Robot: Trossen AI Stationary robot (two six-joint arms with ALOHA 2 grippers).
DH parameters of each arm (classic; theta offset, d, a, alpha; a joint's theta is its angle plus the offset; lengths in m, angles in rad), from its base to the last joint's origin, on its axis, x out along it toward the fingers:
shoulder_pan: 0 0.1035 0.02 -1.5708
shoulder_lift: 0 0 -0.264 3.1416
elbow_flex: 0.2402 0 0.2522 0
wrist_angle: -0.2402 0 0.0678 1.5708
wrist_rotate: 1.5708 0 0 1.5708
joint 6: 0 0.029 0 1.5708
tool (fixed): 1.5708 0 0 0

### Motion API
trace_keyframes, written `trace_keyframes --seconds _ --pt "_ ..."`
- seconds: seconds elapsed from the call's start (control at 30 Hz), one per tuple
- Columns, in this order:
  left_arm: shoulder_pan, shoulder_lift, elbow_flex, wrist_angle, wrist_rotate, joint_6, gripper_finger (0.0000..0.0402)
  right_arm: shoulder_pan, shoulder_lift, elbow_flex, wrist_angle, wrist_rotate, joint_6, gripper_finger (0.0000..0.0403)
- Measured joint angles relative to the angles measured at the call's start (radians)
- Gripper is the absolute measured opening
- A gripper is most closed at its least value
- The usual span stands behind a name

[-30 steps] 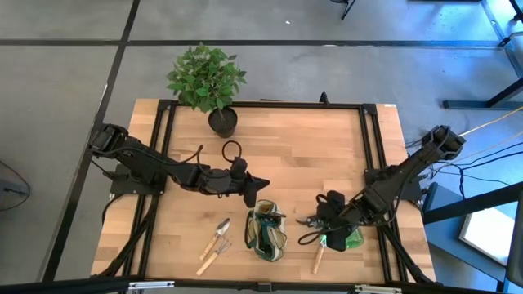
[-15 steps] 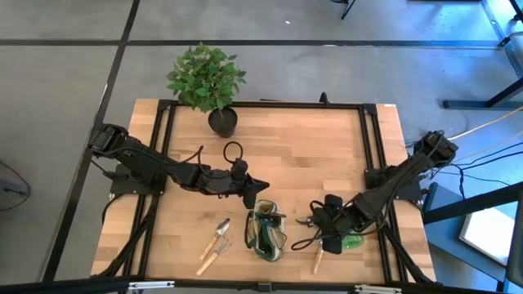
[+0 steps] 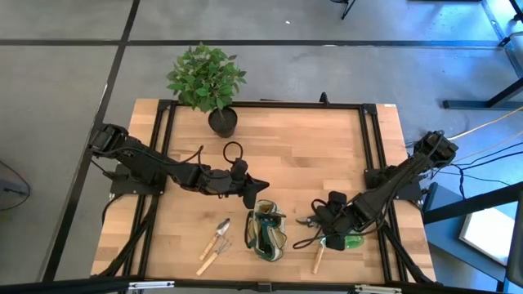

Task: Pick & Place Garden tools in Gardening bag
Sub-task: Put the green spray bottle into the brown gardening bag

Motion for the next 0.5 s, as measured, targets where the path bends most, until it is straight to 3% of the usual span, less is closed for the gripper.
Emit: trace_keyframes --seconds 0.5 --pt "0.000 0.000 0.000 -0.001 0.000 0.000 0.0003 0.000 0.000 0.000 0.001 0.000 -0.006 0.0284"
